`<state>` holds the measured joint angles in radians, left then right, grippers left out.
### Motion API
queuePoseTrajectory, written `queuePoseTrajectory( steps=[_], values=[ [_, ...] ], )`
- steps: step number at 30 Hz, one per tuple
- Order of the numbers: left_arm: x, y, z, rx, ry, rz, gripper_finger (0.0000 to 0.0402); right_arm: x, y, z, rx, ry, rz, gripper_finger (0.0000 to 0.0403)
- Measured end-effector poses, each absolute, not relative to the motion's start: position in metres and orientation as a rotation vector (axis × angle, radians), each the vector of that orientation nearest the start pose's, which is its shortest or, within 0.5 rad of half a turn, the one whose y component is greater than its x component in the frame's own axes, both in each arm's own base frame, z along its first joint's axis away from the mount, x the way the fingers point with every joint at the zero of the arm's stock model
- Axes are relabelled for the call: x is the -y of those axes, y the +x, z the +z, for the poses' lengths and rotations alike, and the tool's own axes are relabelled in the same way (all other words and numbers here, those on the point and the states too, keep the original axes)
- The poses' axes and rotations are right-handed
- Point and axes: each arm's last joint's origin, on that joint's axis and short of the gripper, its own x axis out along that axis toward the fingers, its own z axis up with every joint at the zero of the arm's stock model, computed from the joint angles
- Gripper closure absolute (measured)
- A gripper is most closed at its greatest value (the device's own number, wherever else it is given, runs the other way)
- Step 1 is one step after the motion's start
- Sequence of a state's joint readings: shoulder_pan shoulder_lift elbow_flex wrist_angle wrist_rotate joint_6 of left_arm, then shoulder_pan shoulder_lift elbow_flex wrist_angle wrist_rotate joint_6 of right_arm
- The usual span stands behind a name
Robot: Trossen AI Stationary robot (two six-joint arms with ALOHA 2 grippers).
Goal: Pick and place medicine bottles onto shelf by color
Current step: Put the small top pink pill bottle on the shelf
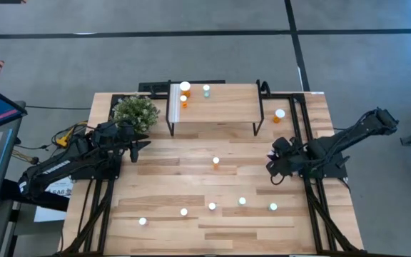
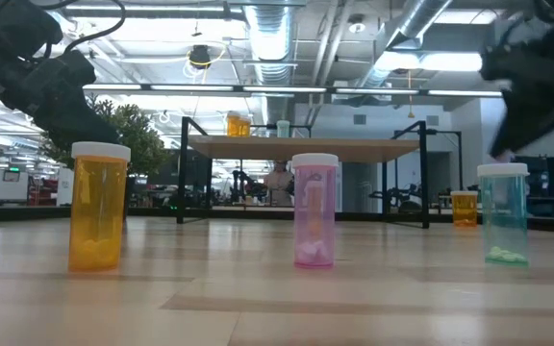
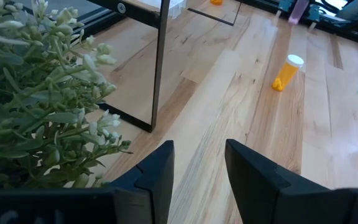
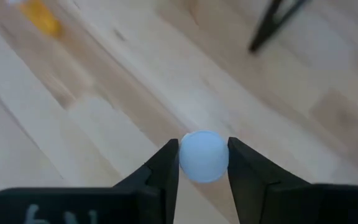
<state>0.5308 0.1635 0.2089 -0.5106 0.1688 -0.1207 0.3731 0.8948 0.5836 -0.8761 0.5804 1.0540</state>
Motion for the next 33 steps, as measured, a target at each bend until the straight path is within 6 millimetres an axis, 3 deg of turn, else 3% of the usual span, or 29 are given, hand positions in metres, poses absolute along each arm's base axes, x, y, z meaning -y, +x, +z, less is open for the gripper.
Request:
queuePoseTrajectory(
  steps=[9,15,22,33],
  values=[
    [-0.040,0.078,0.174,-0.418,-0.278,0.382,0.0272,-0.012,0.174,0.259,-0.575,0.304,-0.570,0.0271],
    [-0.040,0.078,0.174,-0.418,-0.278,0.382,0.0272,0.018,0.192,0.286,-0.392,0.213,-0.499,0.0270],
    [-0.040,0.078,0.174,-0.418,-0.278,0.382,0.0272,0.066,0.205,0.295,-0.267,0.177,-0.429,0.0269],
    [-0.040,0.078,0.174,-0.418,-0.278,0.382,0.0272,0.135,0.246,0.320,-0.308,0.126,-0.359,0.0268]
  ],
)
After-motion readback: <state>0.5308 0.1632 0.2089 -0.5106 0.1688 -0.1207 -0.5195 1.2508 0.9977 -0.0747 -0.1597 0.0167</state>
